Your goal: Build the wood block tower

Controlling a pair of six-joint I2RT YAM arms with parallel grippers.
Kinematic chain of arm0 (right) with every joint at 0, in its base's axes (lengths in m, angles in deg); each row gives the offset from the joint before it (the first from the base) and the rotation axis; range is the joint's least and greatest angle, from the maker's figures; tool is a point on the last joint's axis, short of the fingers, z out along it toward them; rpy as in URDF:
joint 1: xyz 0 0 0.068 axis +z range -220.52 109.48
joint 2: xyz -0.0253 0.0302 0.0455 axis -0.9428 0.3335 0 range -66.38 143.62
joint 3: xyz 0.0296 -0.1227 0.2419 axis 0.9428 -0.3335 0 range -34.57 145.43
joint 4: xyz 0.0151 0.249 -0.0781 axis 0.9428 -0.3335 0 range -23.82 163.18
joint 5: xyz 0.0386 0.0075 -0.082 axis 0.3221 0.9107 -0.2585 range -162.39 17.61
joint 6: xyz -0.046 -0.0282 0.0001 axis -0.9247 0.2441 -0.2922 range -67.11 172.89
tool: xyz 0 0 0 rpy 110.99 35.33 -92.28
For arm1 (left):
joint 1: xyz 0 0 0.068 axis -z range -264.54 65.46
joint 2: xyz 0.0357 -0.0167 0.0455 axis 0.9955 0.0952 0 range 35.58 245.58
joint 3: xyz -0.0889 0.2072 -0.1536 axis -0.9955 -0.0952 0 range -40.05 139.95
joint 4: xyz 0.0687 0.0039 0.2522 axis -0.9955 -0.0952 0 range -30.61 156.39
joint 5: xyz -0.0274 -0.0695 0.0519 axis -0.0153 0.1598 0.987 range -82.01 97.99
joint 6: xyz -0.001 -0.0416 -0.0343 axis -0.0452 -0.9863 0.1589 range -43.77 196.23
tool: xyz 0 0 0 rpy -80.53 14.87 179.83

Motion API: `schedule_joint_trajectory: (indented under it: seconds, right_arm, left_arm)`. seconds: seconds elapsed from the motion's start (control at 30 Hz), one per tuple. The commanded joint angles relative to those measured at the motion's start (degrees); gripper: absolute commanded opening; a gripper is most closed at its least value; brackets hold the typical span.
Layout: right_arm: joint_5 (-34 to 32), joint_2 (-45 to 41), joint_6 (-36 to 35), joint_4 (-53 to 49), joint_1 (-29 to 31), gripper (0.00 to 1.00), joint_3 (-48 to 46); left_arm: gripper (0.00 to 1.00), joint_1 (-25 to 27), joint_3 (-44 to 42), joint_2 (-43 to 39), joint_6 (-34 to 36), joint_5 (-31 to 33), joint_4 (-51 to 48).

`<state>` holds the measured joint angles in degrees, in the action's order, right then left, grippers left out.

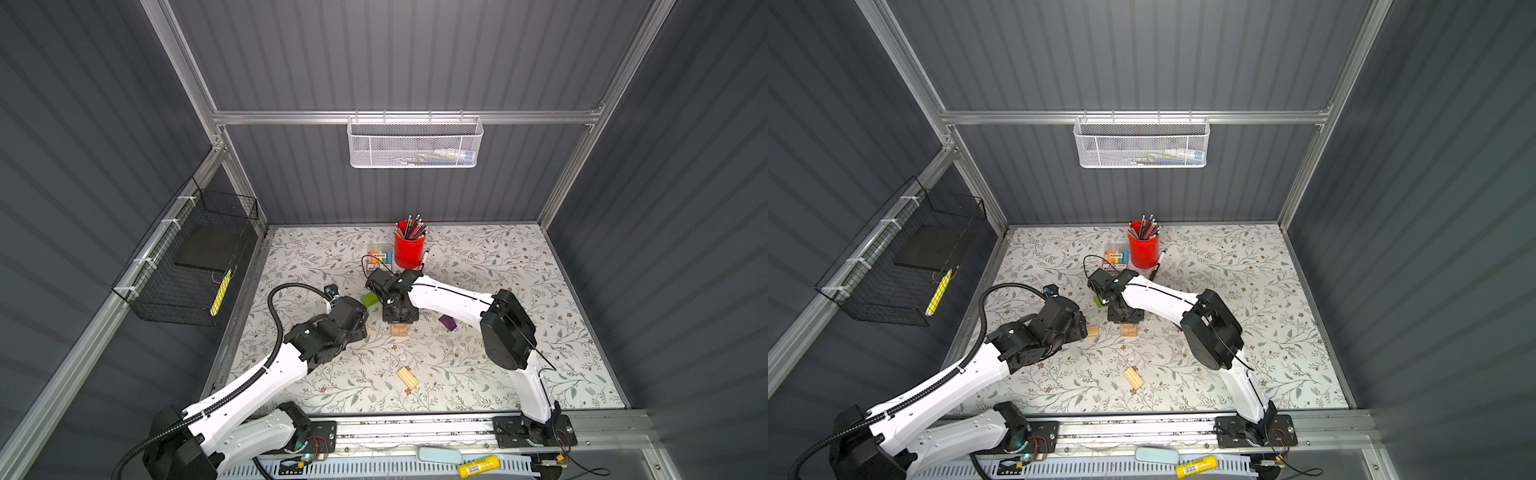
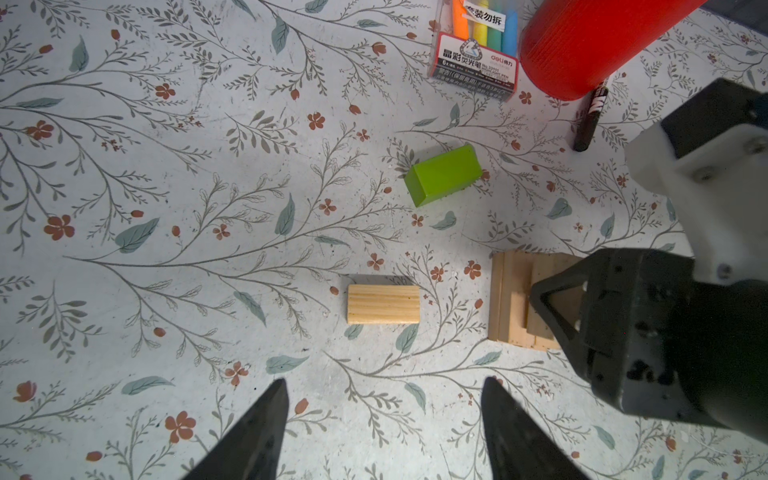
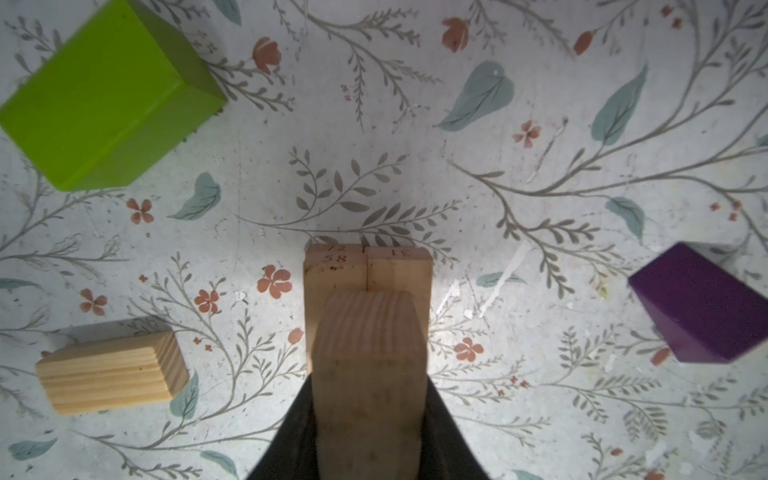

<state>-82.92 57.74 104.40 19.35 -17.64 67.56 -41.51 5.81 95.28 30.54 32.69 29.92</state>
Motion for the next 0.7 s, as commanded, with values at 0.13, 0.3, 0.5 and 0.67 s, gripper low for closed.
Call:
schedule_joint_trajectory:
  seconds: [0.13,0.3,0.5,0.67]
  right_arm:
    - [-0.42,1.13,0.43,-1.07,0.16,0.25,1.94]
    - [-0.28,1.73,0.46,-1.32,0.12,0.26,1.86]
    - [-0.28,1.83,0.37,-1.37,0.04,0.31,1.94]
    - [0.41,1.57,0.22,-1.34,0.03,0.40,2.44]
  left_arm:
    - [0.74,-0.50,-0.32,0.14,-0.45,0.80,-1.32]
    - [0.74,-0.48,-0.33,-0.20,-0.36,0.98,-1.50]
    - [0.74,-0.49,-0.19,-0.27,-0.31,0.98,-1.59]
    - [0.74,-0.49,-0.16,-0.36,-0.26,0.95,-1.59]
